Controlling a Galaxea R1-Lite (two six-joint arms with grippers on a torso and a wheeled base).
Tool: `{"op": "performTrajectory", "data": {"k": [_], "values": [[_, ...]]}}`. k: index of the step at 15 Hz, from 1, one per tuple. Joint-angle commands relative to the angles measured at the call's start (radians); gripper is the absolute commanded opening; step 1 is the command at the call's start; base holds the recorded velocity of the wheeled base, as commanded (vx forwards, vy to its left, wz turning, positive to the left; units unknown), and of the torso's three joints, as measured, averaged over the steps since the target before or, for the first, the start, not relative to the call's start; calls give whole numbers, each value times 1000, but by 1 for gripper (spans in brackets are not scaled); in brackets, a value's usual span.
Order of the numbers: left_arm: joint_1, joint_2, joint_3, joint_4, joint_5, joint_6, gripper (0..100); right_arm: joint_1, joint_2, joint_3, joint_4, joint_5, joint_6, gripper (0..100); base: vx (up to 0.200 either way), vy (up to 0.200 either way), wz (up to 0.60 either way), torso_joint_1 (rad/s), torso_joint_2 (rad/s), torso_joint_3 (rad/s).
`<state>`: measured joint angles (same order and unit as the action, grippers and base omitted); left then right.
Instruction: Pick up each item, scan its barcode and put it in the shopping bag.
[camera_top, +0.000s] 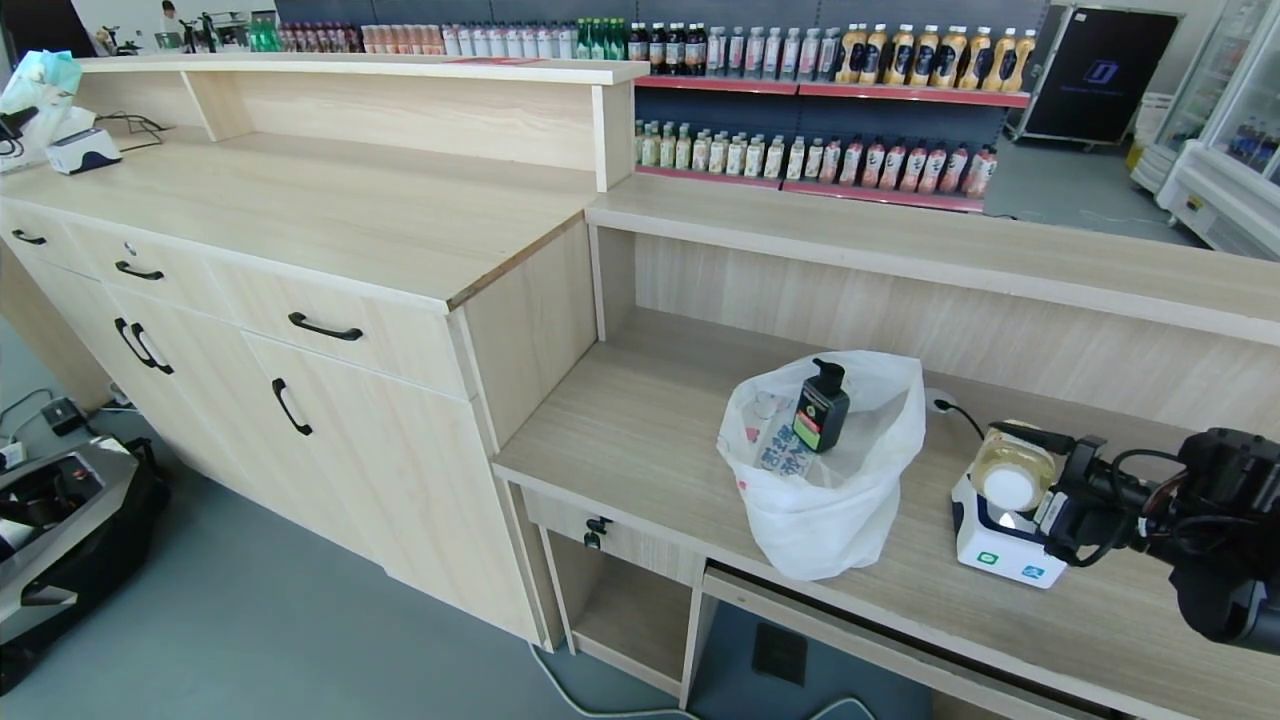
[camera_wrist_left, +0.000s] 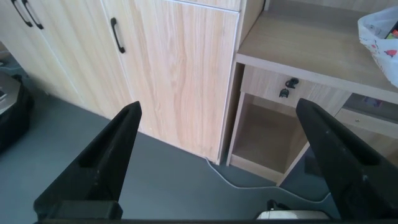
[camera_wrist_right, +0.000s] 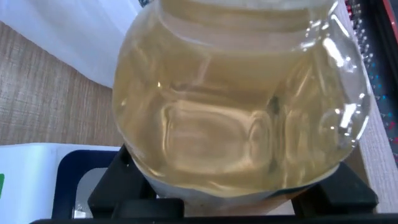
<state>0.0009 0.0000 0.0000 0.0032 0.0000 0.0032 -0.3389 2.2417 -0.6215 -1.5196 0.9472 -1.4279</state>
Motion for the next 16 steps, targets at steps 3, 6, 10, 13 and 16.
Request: {"op": "performTrajectory", "data": {"k": [3,6,10,13,16], "values": [[1,0,0,0,0,0,100,-80,-361,-35,427,-31,247,0,0,0,0,0,0,0],[1,0,0,0,0,0,100,-241,-567,-46,757,-47,274,0,0,0,0,0,0,0],[1,0,0,0,0,0,100,-276,-636,-34,782,-45,454,0,0,0,0,0,0,0],[1,0,0,0,0,0,100,-238,-692,-27,800,-50,578,0,0,0,200,2,1,1],[1,0,0,0,0,0,100,-172,-717,12,809,-113,609,0,0,0,600,-1,2,4]]}}
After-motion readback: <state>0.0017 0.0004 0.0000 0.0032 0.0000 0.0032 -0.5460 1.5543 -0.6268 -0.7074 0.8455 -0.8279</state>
